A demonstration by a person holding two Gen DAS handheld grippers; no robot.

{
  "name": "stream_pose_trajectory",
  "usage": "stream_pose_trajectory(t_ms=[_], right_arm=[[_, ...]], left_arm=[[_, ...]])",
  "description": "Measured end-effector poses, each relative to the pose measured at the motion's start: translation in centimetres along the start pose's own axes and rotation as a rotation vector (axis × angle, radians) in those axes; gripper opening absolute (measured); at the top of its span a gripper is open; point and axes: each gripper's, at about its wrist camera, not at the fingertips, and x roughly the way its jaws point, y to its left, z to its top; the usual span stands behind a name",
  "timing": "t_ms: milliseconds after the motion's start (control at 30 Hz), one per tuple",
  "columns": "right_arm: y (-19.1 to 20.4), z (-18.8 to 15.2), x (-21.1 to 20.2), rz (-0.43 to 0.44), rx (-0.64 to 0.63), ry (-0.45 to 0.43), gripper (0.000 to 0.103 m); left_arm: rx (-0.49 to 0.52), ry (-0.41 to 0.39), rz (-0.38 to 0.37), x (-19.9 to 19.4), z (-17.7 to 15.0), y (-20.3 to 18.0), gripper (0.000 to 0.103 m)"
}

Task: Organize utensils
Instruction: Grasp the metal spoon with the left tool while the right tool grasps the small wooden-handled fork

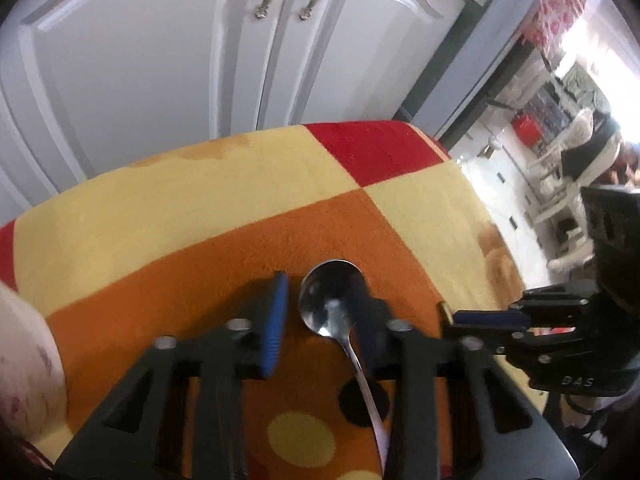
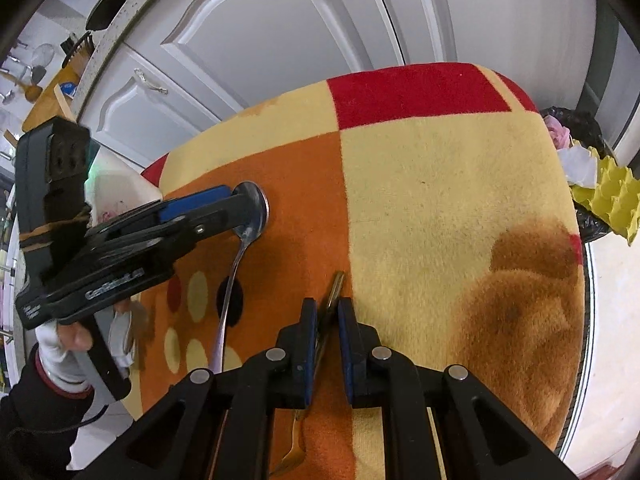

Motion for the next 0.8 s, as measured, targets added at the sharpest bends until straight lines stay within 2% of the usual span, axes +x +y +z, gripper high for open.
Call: stream_pose_trajectory(t_ms=[200, 333, 433, 600, 800], right_arm=[[0.3, 0.2, 0.2, -0.013, -0.019, -0.005, 0.01], [0.9, 0.2, 0.4, -0.023, -0.04, -0.01, 0.008], [1.9, 0.0, 0.2, 0.029, -0.045, -0.012, 0.007], [4.0, -0.7, 0.9, 0.062, -0.079, 0.011, 0.006], [5.4, -0.8, 1.6, -0.046, -0.103, 0.022, 0.007]], left_arm=[[0.051, -0.01, 0.007, -0.9, -0.6, -0.7, 0.003], [0.031, -0.011, 0.033, -2.5, -2.1, 0.1, 0.002], [-0.005, -0.001, 0.04, -3.8, -4.1, 0.9, 0.002], [-0.049, 0.012, 0.051, -6.5, -8.2, 2.5, 0.002], [-0.059, 0.013, 0.08, -7.6, -10.0, 2.5, 0.003]])
